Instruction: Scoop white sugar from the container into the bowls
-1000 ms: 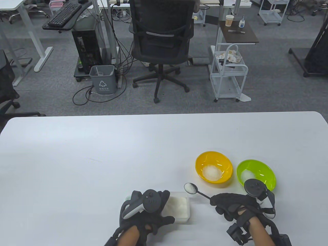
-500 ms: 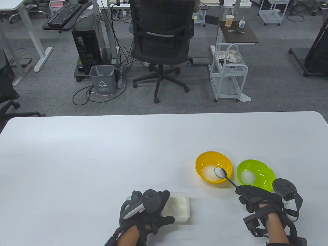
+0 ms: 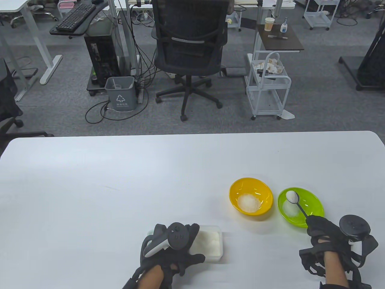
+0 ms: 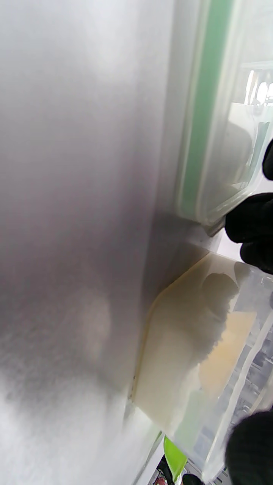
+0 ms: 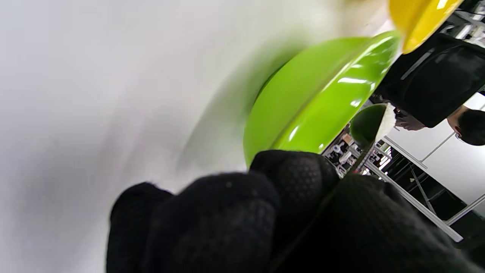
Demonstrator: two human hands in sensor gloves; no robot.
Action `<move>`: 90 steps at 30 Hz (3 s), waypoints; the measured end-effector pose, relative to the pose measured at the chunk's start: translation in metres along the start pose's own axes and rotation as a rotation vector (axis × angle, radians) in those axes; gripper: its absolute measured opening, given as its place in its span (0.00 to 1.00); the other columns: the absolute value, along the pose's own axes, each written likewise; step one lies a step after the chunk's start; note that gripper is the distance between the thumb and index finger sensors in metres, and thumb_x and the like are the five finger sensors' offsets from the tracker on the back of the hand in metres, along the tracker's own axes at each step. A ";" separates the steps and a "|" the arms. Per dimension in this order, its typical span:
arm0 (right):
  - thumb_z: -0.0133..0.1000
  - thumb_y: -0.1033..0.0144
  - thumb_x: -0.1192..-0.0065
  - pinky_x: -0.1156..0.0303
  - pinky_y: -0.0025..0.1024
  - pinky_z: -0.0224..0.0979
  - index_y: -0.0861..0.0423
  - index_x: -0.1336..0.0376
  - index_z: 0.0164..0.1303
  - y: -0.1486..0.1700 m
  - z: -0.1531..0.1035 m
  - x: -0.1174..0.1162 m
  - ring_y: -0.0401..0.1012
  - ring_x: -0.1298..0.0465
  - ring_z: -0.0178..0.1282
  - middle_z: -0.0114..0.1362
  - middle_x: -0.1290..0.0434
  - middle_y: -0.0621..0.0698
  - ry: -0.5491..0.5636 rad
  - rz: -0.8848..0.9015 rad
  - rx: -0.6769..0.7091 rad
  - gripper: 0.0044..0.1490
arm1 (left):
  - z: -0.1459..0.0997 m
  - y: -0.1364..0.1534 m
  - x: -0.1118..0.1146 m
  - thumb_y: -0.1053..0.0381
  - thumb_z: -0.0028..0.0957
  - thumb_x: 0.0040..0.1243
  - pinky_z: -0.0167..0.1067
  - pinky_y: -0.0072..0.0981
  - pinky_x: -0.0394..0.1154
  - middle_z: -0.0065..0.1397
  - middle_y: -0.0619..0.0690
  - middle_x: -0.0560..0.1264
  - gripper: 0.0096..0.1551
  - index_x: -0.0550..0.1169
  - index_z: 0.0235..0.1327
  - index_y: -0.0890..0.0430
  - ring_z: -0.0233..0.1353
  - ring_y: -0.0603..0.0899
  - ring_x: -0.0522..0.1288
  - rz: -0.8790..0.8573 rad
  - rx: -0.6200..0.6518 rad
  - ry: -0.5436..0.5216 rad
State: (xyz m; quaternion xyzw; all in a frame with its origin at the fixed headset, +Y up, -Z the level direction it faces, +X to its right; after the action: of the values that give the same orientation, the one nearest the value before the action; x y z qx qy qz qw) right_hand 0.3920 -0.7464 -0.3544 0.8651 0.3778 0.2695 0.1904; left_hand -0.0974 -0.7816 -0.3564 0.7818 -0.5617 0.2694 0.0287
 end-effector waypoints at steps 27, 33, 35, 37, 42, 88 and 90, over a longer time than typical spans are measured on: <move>0.54 0.57 0.33 0.36 0.50 0.76 0.37 0.31 0.67 -0.057 -0.038 -0.007 0.46 0.21 0.51 0.69 0.27 0.51 0.374 -0.654 0.301 0.28 | 0.000 0.000 0.000 0.20 0.37 0.56 0.83 0.60 0.50 0.89 0.45 0.51 0.60 0.46 0.81 0.36 0.89 0.56 0.60 0.001 -0.001 0.000; 0.55 0.55 0.34 0.35 0.49 0.75 0.37 0.31 0.66 -0.067 -0.048 -0.008 0.45 0.21 0.51 0.69 0.27 0.51 0.345 -0.561 0.351 0.27 | 0.000 0.000 0.000 0.20 0.37 0.56 0.83 0.60 0.50 0.89 0.45 0.51 0.60 0.46 0.81 0.36 0.89 0.56 0.60 0.000 -0.001 0.001; 0.54 0.55 0.34 0.35 0.49 0.75 0.38 0.31 0.66 -0.073 -0.055 -0.011 0.45 0.21 0.51 0.69 0.28 0.52 0.307 -0.498 0.374 0.27 | 0.000 0.000 0.000 0.20 0.37 0.56 0.83 0.60 0.50 0.89 0.45 0.51 0.60 0.46 0.81 0.36 0.89 0.56 0.60 0.000 -0.001 0.000; 0.54 0.55 0.34 0.35 0.50 0.75 0.38 0.31 0.66 -0.078 -0.061 -0.015 0.45 0.21 0.51 0.68 0.28 0.52 0.265 -0.441 0.406 0.27 | 0.000 0.000 0.000 0.20 0.37 0.56 0.83 0.60 0.51 0.89 0.45 0.51 0.60 0.46 0.81 0.36 0.89 0.56 0.60 0.000 -0.001 0.000; 0.54 0.56 0.34 0.36 0.51 0.75 0.39 0.30 0.65 -0.095 -0.082 -0.029 0.46 0.22 0.53 0.67 0.27 0.52 0.168 -0.350 0.516 0.27 | 0.000 0.000 0.000 0.20 0.37 0.56 0.83 0.60 0.50 0.89 0.45 0.51 0.60 0.46 0.81 0.36 0.89 0.56 0.60 0.000 -0.001 0.000; 0.51 0.47 0.33 0.39 0.54 0.78 0.42 0.35 0.72 -0.121 -0.125 -0.099 0.49 0.21 0.63 0.73 0.26 0.53 -0.012 -0.582 0.763 0.37 | -0.001 -0.001 -0.001 0.20 0.37 0.56 0.83 0.60 0.50 0.89 0.45 0.51 0.61 0.46 0.81 0.36 0.89 0.56 0.60 0.002 0.000 0.004; 0.51 0.45 0.34 0.40 0.55 0.79 0.41 0.36 0.73 -0.127 -0.130 -0.091 0.50 0.22 0.65 0.75 0.28 0.53 0.021 -0.573 0.796 0.38 | -0.001 -0.001 -0.001 0.20 0.37 0.56 0.83 0.60 0.50 0.89 0.45 0.51 0.61 0.46 0.81 0.36 0.89 0.56 0.60 0.005 -0.001 0.004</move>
State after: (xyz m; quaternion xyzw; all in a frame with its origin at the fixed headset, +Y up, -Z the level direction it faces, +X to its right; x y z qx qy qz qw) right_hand 0.1912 -0.7171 -0.3502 0.7291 0.6763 0.0497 -0.0925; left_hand -0.0974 -0.7803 -0.3559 0.7798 -0.5637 0.2705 0.0296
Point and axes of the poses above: the tracker on the back of each hand, its own y axis roughly to the little-finger side, its own z axis roughly from the wrist to the fingertips, x = y × z, the point moved 3 cm from there along z, roughly from the wrist to the fingertips
